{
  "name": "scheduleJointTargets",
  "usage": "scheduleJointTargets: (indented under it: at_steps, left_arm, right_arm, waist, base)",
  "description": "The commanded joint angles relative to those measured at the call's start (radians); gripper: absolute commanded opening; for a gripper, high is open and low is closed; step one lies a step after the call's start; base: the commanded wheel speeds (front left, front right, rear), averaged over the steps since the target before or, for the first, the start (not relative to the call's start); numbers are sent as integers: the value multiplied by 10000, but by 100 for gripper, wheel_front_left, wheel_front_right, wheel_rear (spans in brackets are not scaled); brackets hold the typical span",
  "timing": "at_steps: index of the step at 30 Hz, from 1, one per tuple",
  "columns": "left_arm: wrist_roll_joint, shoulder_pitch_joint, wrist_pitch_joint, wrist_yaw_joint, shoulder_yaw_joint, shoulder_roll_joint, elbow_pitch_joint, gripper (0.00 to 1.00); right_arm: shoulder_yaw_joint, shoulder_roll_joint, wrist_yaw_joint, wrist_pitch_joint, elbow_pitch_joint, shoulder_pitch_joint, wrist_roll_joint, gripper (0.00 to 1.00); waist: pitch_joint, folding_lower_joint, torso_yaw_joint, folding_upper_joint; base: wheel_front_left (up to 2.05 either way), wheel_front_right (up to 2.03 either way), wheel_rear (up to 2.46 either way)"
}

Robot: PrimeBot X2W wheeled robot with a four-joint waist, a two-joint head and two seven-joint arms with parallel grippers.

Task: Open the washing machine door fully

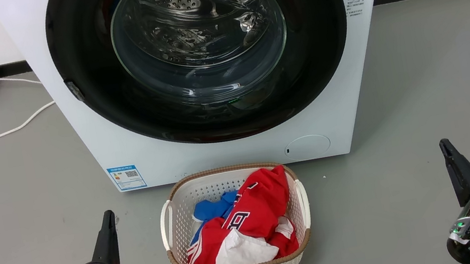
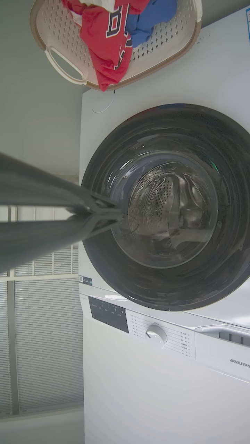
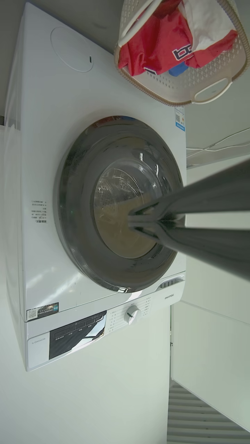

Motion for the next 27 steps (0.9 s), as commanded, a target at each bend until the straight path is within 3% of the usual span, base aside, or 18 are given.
scheduleJointTargets:
  at_steps: [1, 27]
  left_arm:
    - [60, -96, 39, -32, 22, -7, 11, 0]
    - [79, -101, 63, -32, 60, -33, 12, 0]
  right_arm:
    - [-21, 30, 29, 67, 15, -137, -61, 0]
    - [-92, 81, 29, 109, 20, -144, -122, 0]
  waist:
    - [0, 0, 0, -1]
    - [0, 0, 0, -1]
  base:
    - [0, 0, 0]
    - [0, 0, 0]
